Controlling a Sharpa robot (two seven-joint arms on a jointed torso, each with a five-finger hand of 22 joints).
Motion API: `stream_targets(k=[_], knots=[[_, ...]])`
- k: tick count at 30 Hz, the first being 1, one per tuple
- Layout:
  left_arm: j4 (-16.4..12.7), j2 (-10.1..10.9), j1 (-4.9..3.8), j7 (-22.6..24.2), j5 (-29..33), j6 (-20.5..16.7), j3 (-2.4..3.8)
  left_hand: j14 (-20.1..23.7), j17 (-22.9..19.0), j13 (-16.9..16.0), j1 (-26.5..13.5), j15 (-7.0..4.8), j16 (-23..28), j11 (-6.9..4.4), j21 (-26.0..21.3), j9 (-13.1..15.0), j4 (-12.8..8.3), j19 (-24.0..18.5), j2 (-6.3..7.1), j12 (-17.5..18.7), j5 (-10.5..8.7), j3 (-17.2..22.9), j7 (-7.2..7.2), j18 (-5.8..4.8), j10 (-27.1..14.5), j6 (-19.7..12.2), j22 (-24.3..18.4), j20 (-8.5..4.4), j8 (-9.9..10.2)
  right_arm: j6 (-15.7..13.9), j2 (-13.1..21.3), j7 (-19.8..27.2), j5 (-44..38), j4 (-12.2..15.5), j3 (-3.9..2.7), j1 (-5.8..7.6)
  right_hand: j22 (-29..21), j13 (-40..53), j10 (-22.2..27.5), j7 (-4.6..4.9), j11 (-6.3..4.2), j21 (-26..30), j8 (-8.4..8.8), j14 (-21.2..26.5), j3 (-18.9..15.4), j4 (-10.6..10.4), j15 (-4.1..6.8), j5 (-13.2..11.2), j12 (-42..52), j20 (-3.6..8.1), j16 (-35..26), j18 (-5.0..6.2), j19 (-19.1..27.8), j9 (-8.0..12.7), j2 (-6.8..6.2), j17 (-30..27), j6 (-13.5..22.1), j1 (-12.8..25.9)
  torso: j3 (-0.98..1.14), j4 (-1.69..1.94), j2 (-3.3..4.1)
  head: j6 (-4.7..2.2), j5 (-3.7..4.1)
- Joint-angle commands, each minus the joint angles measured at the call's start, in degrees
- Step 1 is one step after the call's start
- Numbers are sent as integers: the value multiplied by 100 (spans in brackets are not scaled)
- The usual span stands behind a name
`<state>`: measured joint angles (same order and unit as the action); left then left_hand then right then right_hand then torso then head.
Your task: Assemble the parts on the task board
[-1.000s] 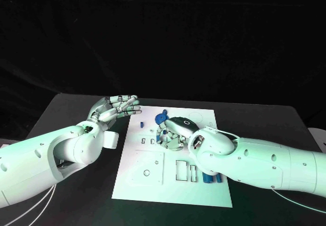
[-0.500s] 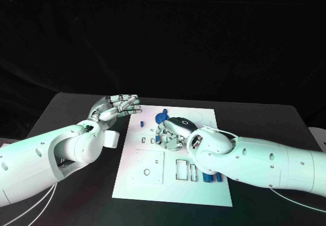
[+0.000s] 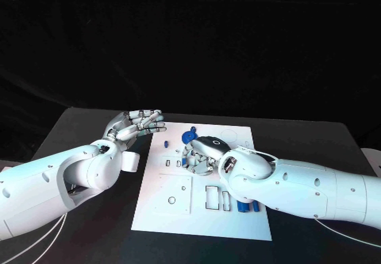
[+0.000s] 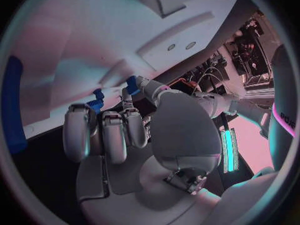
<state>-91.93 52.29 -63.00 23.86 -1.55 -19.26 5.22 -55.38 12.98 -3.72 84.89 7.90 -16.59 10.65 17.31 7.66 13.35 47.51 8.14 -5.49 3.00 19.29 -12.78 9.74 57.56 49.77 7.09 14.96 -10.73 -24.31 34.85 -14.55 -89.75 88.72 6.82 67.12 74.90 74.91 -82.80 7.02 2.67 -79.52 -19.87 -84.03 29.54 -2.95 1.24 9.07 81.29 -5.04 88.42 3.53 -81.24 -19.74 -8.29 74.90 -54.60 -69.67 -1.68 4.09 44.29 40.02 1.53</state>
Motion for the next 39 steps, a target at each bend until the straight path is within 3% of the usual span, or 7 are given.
stream_targets(k=[1, 39], knots=[[-8, -10, -2, 26, 11, 102, 2, 8, 7, -3, -49, 42, 32, 29, -12, -8, -31, 33, -12, 37, 1, 16, -133, 73, -5, -24, -4, 19, 28, 94, -6, -4, -30, -5, 5, -5, 224, 512, 17, 20, -12, 41, 11, -459, -21, -17, 12, 16, -13, 20, -6, -11, -2, 6, -24, 847, 36, 43, 0, -3, -1, 5, -5], [25, -30, 3, 8, 10, 109, -3, 15, 16, -4, -55, 44, 45, 29, -17, -9, -42, 27, -13, 50, 1, 23, -134, 73, -2, -22, -12, 22, 35, 91, -9, 74, 20, -8, 8, -5, 121, 385, 133, 102, 60, 156, 150, -439, -115, -69, -46, -2, -142, -23, -31, 15, 78, 56, -188, 775, 209, 153, -2, 0, -1, 23, -2]])
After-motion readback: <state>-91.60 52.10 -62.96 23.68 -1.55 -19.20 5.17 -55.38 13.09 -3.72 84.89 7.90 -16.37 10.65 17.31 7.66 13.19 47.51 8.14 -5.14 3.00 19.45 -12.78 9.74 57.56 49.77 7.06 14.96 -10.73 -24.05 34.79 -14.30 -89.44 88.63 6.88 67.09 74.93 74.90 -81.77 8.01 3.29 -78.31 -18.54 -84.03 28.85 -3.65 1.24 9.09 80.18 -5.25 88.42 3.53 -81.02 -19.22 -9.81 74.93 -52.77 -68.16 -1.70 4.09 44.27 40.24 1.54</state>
